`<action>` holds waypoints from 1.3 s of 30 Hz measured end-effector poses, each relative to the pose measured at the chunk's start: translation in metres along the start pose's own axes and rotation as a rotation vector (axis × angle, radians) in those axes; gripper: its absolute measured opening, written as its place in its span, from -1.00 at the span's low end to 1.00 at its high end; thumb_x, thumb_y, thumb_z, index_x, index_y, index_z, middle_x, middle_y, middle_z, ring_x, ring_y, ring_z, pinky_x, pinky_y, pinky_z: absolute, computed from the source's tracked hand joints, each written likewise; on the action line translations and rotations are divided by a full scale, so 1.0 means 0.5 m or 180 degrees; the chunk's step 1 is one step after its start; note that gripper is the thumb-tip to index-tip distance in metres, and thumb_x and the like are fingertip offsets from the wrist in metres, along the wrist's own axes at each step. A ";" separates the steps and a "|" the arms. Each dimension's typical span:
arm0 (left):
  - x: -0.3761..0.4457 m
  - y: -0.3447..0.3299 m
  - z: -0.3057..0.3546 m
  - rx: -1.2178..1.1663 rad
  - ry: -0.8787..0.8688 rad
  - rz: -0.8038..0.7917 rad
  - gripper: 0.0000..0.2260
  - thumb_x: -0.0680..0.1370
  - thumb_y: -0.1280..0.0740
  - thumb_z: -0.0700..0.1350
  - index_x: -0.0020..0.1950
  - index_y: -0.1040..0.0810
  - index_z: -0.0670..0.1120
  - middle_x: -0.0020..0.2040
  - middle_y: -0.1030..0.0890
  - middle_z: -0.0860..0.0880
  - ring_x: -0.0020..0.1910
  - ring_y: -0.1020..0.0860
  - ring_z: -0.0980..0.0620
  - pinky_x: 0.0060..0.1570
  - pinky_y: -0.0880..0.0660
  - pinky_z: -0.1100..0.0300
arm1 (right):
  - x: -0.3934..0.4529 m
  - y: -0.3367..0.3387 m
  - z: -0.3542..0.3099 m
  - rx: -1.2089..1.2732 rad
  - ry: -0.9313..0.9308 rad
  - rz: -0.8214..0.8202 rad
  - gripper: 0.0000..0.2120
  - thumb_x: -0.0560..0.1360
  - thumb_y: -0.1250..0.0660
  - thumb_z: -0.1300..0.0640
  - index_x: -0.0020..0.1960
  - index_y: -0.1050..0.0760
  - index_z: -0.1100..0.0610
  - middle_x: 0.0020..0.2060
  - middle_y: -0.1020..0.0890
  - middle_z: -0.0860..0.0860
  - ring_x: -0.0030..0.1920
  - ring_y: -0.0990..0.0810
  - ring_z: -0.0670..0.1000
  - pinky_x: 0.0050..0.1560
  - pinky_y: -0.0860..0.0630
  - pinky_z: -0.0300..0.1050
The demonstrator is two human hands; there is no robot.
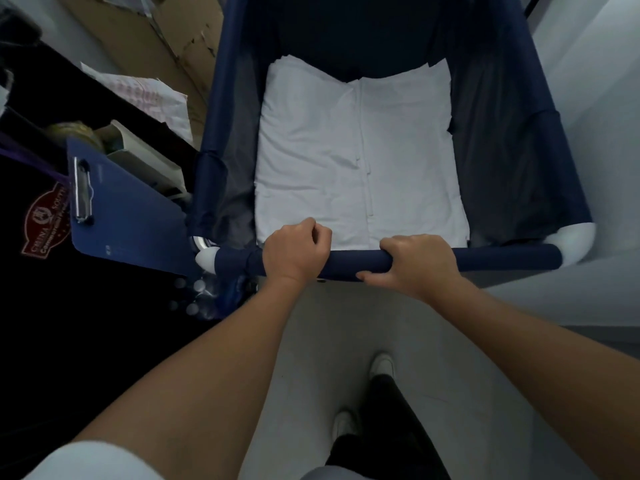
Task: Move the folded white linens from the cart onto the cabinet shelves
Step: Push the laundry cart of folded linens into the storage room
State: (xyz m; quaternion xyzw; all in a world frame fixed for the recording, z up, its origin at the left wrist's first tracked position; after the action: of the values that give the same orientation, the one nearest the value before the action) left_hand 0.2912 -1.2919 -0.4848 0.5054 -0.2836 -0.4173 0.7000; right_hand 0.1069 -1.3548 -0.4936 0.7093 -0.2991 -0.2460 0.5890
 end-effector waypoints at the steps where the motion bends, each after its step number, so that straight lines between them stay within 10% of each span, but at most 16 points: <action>1: 0.019 -0.001 0.002 -0.0002 0.0019 -0.0002 -0.69 0.57 -0.19 -0.04 -0.36 -0.34 -0.07 -0.49 -0.35 0.03 -0.46 -0.36 -0.07 -0.46 -0.12 0.12 | 0.017 0.000 0.006 -0.0001 -0.0016 0.0016 -0.45 0.29 -0.10 -0.50 -0.39 -0.30 0.00 -0.55 -0.30 -0.14 -0.56 -0.34 -0.03 -0.47 -0.08 -0.21; 39: 0.749 -0.024 0.088 0.0012 -0.0092 0.0065 -0.66 0.57 -0.19 0.10 -0.32 -0.45 -0.07 -0.45 -0.45 0.03 -0.40 -0.46 -0.08 -0.37 -0.29 0.13 | 0.722 0.046 0.281 -0.0078 -0.0025 0.0072 -0.39 0.21 -0.05 -0.55 -0.43 -0.30 0.03 -0.57 -0.31 -0.12 -0.53 -0.36 0.01 -0.44 -0.13 -0.20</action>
State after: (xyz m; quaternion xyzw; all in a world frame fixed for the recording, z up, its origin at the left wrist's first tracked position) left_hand 0.4355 -1.6404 -0.4910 0.4978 -0.2996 -0.4169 0.6991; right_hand 0.2580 -1.7122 -0.4955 0.6977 -0.3063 -0.2457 0.5992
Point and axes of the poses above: each hand's wrist, its own x-axis towards the middle knuckle, its own y-axis out of the back of the hand, z = x × y, the point moved 7 cm from there along x, towards the middle knuckle
